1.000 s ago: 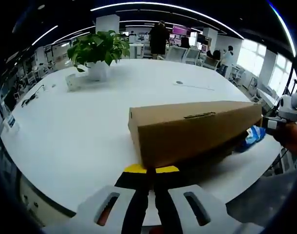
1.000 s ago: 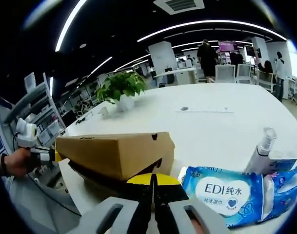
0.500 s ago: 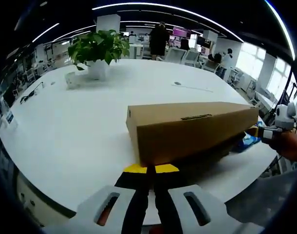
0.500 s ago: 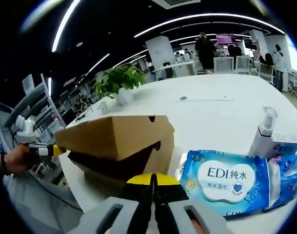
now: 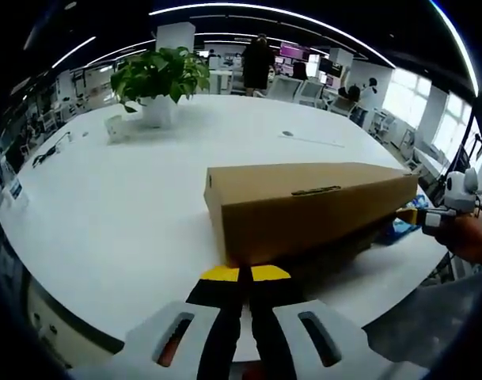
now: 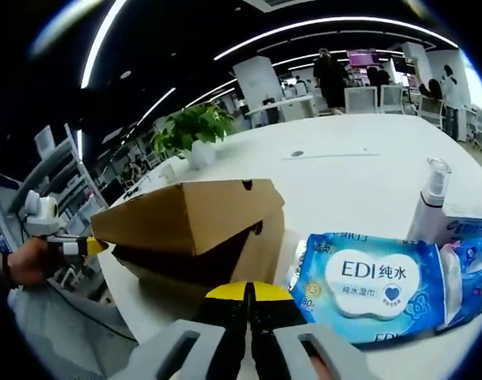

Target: Operate the shoe box by opening the lid, removing the specified soft item, and placing it in the target area until the item is outside and the box remains undamaged.

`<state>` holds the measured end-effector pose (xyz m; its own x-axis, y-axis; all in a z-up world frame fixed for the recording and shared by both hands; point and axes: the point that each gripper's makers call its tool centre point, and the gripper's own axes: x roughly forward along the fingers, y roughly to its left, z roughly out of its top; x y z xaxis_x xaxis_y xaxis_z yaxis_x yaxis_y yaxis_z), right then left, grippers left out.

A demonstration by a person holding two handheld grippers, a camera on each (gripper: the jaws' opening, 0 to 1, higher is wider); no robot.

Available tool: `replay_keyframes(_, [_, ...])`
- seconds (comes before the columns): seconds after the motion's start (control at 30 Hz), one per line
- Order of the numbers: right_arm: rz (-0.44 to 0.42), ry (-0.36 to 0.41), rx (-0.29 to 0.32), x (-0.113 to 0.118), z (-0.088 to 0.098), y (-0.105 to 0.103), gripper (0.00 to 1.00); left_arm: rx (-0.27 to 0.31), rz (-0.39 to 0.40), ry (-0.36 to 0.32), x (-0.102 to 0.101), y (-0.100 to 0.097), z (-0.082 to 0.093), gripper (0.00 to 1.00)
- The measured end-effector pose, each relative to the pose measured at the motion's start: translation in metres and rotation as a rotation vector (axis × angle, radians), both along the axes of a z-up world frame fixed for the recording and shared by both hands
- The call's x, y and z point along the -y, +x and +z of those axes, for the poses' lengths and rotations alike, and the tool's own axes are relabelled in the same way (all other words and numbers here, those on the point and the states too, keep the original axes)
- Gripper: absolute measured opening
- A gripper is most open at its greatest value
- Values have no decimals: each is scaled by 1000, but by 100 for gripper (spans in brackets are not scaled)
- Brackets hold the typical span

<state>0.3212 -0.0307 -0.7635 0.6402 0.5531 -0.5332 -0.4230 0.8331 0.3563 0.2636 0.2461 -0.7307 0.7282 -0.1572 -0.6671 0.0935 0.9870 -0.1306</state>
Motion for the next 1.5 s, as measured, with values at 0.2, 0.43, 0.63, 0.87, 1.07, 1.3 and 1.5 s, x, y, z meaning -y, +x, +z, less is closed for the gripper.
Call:
replay_keyframes(0.2, [7,-2,-8,-4,-3,-3,0,-1,1,-6,-2,-4,-1,0])
replay_keyframes(0.43, [-10,21,-9,-8,-1,-6,0,-16,3,-12,-5,-5,-3,0])
replay_keyframes(0.63, [-24,39,-37,-8,-11,-10,0,-21,-14,-7,-4,-3,-4,0])
replay_keyframes(0.87, [-29,45,-47,-5,-11,-11,0,-19,8,-5,-11,0,1,0])
replay_keyframes(1.07, [-57,71,-1,0,9,-5,0,-2,169,-79,-34,4,11,0])
replay_keyframes(1.3, [-88,187,7,-8,28,3,9,56,192,-300,-21,18,19,18])
replay_keyframes(1.5, [-50,155,-35,-27,11,-1,22,-20,131,-243,-9,21,-2,22])
